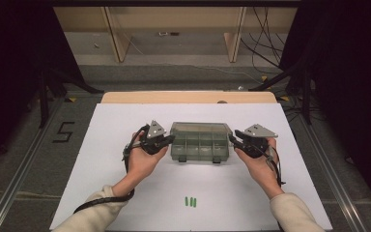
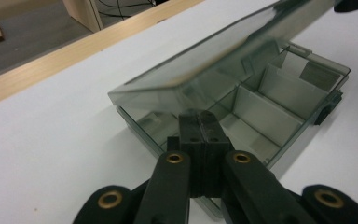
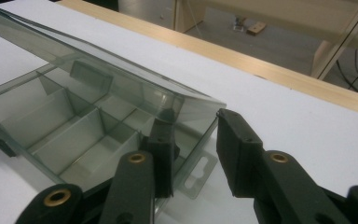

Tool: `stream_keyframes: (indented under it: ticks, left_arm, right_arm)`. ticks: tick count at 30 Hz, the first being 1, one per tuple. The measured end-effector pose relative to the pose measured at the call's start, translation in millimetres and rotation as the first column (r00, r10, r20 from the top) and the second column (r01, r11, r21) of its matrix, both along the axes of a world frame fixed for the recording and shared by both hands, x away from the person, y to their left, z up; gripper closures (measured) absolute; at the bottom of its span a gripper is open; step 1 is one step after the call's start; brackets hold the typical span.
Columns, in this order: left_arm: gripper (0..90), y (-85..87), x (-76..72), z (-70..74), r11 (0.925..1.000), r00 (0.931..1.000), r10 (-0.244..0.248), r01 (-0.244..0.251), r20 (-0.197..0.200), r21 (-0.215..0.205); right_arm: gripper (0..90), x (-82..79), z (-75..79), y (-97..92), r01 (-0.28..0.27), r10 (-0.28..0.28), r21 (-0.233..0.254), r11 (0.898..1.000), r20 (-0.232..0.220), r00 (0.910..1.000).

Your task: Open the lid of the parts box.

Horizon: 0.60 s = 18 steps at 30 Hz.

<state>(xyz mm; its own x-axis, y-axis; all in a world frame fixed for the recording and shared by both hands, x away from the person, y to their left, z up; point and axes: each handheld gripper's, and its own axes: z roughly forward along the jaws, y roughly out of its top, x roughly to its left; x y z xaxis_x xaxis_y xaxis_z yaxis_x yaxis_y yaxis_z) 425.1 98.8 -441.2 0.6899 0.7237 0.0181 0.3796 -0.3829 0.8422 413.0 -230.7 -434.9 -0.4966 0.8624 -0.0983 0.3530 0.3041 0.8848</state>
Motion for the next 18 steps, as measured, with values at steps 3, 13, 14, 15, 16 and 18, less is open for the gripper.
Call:
stream_keyframes:
  ticks: [3, 13, 14, 15, 16, 18]
  left_arm:
    - [83.7, -0.3, 1.1, -2.9, 0.9997, 0.9997, 0.024, -0.024, 0.003, 0.009]
    - [63.3, 3.1, 8.2, 9.0, 0.9964, 0.9923, 0.084, -0.083, 0.091, -0.017]
    - [62.6, 2.6, 8.5, 10.5, 0.9967, 0.9914, 0.081, -0.081, 0.102, -0.007]
    - [62.6, 1.0, 8.5, 11.2, 0.9968, 0.9910, 0.080, -0.079, 0.107, -0.014]
    - [64.2, 1.2, 8.7, 12.7, 0.9976, 0.9911, 0.067, -0.069, 0.115, 0.011]
    - [66.3, -0.2, 10.6, 14.5, 0.9977, 0.9838, 0.052, -0.059, 0.172, 0.033]
  right_arm:
    - [68.2, -0.5, 1.2, 1.6, -0.003, 0.002, -0.004, 1.000, -0.009, 1.0000]
    - [67.3, 2.1, 5.5, 5.4, 0.008, -0.007, -0.012, 1.000, 0.033, 0.9994]
    - [67.8, 3.9, 6.9, 7.5, 0.010, -0.009, -0.012, 1.000, 0.050, 0.9987]
    - [67.8, 3.9, 6.9, 7.5, 0.010, -0.009, -0.012, 1.000, 0.050, 0.9987]
    - [68.2, 4.9, 8.2, 9.7, 0.010, -0.009, -0.007, 1.000, 0.050, 0.9987]
    - [68.4, 5.6, 9.4, 9.7, 0.011, -0.010, -0.019, 1.000, 0.061, 0.9981]
